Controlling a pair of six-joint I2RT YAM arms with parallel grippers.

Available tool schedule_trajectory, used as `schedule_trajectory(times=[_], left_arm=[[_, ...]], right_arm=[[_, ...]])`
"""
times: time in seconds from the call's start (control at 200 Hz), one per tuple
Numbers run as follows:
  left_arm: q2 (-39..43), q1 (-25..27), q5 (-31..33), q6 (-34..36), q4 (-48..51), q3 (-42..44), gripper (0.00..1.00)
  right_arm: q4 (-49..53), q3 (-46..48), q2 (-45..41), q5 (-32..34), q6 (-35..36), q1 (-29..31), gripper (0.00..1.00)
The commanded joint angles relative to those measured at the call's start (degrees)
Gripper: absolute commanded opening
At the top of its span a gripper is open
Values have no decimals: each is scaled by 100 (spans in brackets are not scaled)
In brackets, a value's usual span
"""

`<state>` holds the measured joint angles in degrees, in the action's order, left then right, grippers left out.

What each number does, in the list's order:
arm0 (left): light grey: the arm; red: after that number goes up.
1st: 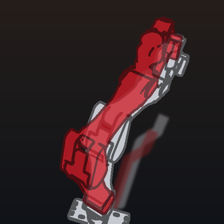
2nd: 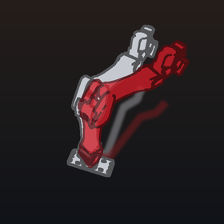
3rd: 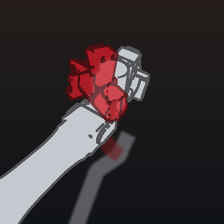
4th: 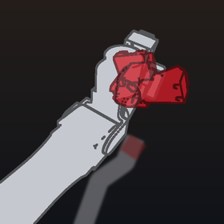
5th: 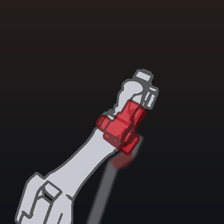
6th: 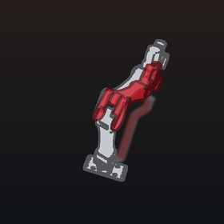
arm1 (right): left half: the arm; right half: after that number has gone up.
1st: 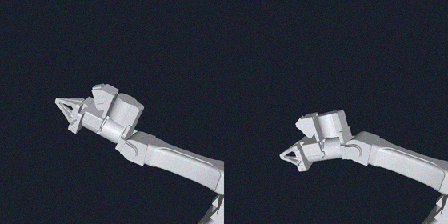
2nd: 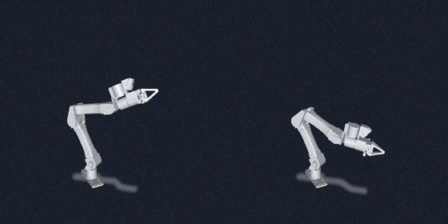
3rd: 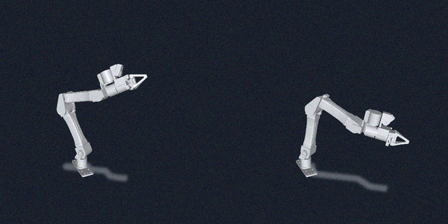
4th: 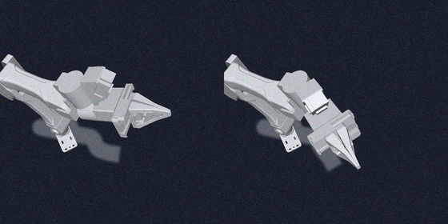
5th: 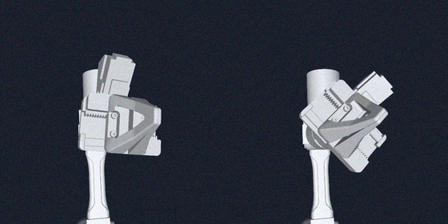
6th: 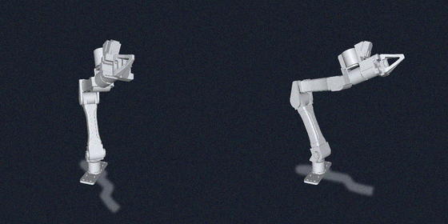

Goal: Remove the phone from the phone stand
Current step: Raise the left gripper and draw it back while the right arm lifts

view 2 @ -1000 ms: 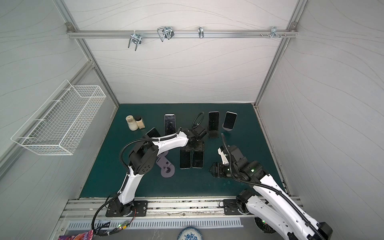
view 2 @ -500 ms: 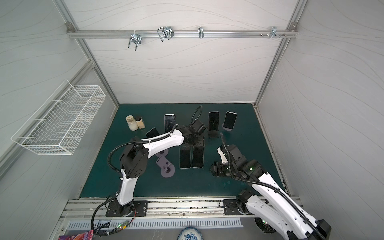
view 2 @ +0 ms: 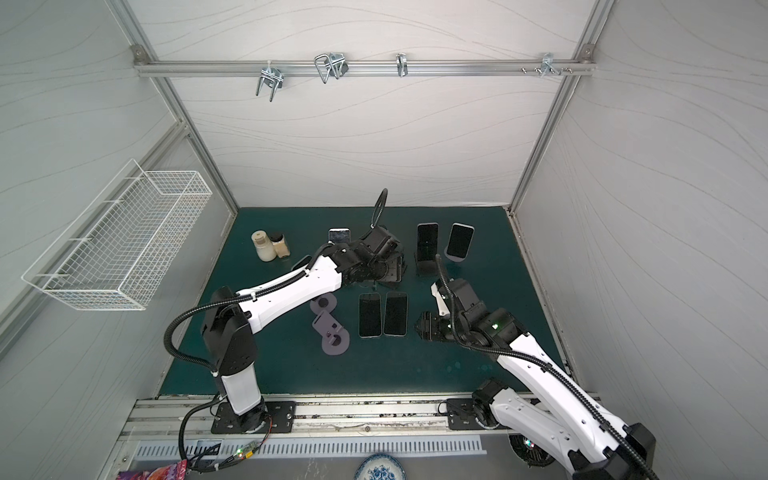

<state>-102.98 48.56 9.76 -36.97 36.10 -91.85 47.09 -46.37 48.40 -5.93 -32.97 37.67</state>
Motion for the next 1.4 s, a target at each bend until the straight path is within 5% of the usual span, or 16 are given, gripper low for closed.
schedule_trajectory(times=[0.0,0.26,0.93,1.395], left_arm=[[408,40,267,263,-371,213,69],[1164,66,509,490,-753,795,67],[3563,93,1411,954,-575,2357,68],[5235,93,1960,1227,-292,3557,68]], right_arm=[[-109,-211,80,300,112,-73,66],[-230,-480,275,445,212,-121,66],[-1177,-313,-416,-615,633,-57,70],[-2478,-279,69,-264,1431,1013,71]])
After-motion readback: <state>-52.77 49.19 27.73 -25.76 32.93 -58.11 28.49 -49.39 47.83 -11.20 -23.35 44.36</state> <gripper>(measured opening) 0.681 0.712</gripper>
